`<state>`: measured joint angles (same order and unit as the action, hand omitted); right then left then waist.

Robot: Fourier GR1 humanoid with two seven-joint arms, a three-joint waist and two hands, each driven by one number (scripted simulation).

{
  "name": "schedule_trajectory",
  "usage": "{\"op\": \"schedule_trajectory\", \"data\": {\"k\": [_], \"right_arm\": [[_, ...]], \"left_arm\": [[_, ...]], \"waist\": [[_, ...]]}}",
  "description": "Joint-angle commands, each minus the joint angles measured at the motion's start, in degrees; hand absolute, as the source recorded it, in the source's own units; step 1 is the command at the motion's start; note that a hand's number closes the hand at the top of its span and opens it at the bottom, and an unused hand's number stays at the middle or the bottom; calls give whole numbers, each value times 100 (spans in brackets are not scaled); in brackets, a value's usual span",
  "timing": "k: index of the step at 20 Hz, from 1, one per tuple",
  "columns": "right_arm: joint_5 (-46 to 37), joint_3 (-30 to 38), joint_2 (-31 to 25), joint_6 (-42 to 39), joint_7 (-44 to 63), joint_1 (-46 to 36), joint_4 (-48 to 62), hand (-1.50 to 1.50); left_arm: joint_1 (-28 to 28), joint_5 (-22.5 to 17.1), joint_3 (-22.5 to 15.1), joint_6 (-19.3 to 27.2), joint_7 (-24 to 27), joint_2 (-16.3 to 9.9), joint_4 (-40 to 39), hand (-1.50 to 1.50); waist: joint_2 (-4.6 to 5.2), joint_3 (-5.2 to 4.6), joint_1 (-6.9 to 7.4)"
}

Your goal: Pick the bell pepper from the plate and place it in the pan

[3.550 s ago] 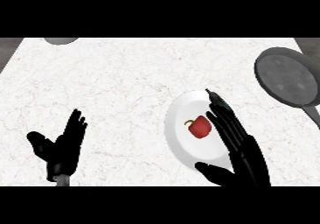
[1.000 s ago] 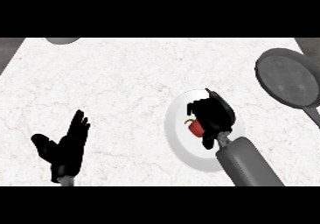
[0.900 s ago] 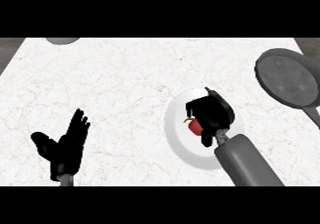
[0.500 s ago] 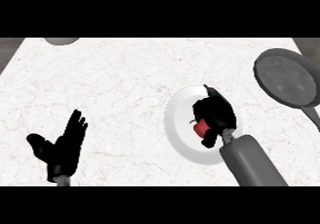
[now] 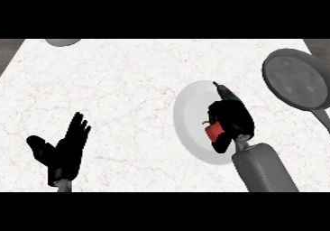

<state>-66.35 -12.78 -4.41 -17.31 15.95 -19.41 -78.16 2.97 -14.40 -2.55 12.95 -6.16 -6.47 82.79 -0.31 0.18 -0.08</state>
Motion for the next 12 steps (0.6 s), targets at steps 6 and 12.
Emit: {"op": "schedule_trajectory", "data": {"k": [6,12], "right_arm": [[-673,-72,76,1069,755,295,-2194,150],[-443,642,-62,857,1025,138,-2856,150]], "left_arm": [[298,73,-2,-2,155,52,-143,0],[16,-15,138,-30,-142,-26,-43,0]], "waist": [[-38,-23,-148],[20,-18,-20]]}}
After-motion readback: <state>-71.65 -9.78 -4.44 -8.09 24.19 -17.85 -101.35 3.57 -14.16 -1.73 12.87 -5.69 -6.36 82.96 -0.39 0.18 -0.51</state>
